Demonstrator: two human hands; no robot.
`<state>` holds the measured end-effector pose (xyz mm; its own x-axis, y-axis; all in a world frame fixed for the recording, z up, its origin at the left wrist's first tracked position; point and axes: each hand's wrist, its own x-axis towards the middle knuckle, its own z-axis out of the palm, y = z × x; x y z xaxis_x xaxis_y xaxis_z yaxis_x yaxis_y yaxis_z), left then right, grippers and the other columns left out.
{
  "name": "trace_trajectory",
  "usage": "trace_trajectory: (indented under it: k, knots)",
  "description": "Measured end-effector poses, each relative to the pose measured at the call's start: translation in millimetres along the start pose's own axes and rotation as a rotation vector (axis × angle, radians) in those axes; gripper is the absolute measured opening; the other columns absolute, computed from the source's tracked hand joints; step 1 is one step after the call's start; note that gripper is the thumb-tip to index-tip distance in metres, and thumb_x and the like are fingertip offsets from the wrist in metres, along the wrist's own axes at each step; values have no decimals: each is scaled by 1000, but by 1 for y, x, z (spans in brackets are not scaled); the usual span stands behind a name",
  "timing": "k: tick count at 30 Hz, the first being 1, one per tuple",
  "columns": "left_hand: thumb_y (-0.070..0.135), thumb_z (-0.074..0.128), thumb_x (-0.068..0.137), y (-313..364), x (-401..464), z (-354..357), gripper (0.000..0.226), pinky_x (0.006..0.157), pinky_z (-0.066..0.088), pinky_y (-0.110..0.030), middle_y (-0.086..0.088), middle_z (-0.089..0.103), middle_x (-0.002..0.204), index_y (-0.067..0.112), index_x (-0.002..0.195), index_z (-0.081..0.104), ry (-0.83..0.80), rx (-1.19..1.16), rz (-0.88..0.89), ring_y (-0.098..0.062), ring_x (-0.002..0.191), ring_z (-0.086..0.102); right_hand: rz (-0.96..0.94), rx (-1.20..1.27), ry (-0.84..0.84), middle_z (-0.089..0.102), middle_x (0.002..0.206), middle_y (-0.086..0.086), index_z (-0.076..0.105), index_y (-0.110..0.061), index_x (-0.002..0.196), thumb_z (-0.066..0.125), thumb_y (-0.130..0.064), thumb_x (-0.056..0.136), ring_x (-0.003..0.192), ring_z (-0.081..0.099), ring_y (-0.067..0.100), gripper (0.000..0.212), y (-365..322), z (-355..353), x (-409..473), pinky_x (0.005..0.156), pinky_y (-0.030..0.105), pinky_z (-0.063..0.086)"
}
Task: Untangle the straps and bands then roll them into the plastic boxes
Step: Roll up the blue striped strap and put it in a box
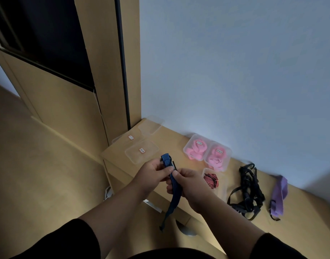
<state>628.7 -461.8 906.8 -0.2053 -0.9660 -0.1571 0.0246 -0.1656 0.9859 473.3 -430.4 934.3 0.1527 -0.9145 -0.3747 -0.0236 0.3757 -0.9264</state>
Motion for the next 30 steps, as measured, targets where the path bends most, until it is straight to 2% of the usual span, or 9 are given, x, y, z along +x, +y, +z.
trace_trajectory:
  k: [5, 10, 15, 19, 22, 24, 26, 28, 30]
  knots:
    - [13, 64, 94, 1, 1, 0, 11, 90, 57, -42, -5, 76, 96, 14, 102, 71, 8, 118, 49, -20, 94, 73, 92, -27, 57, 69, 77, 14, 68, 2, 104, 54, -23, 104, 67, 68, 24, 29, 1, 0, -3, 69, 35, 61]
    - [14, 67, 91, 3, 3, 2, 10, 83, 55, -37, 1, 72, 86, 18, 96, 74, 62, 425, 212, -12, 84, 67, 159, 36, 36, 68, 78, 17, 68, 5, 104, 53, -37, 103, 69, 67, 28, 45, 1, -4, -5, 73, 38, 61]
    - [8, 62, 92, -5, 5, -3, 30, 83, 44, -12, 5, 68, 103, 20, 117, 73, -13, 612, 353, -2, 96, 61, 191, 161, -10, 66, 79, 17, 67, 5, 107, 52, -57, 98, 69, 65, 28, 65, 0, -5, -4, 75, 40, 59]
    - [5, 57, 95, -13, 8, -6, 32, 91, 48, -19, 3, 67, 115, 20, 118, 72, -86, 635, 380, -7, 106, 62, 129, 102, 9, 67, 79, 16, 67, 8, 107, 63, -45, 96, 69, 65, 27, 54, 3, -5, -5, 73, 39, 59]
    - [7, 53, 99, -13, 9, -7, 36, 100, 42, -12, 9, 59, 129, 22, 129, 65, -108, 650, 305, -2, 119, 55, 91, 113, 25, 67, 78, 15, 67, 7, 107, 62, -34, 99, 69, 65, 25, 42, 5, -8, -5, 73, 38, 58]
    - [9, 51, 101, -14, 9, -7, 40, 103, 39, -11, 9, 54, 136, 22, 138, 57, -101, 581, 219, -3, 125, 51, 77, 82, 40, 67, 78, 13, 68, 4, 108, 59, -28, 101, 69, 65, 23, 33, 6, -10, -4, 73, 35, 58]
    - [9, 51, 101, -13, 8, -7, 43, 104, 46, -26, 2, 59, 134, 25, 140, 53, -74, 325, 73, -10, 122, 59, 71, 19, 54, 66, 79, 11, 68, 0, 108, 56, -24, 103, 68, 64, 20, 27, 6, -11, -4, 71, 32, 58]
    - [2, 48, 100, -6, 6, -6, 39, 94, 56, -36, -9, 66, 123, 19, 134, 56, -53, -4, -81, -20, 107, 69, 64, -73, 66, 64, 78, 9, 69, -2, 106, 54, -22, 104, 64, 61, 17, 25, 5, -10, -4, 68, 30, 57]
    - [1, 46, 101, 1, 5, -7, 32, 81, 59, -38, -19, 66, 115, 11, 128, 59, -53, -152, -146, -29, 94, 70, 59, -178, 72, 64, 76, 7, 70, -6, 103, 53, -22, 104, 62, 59, 15, 23, 4, -10, -5, 66, 28, 56]
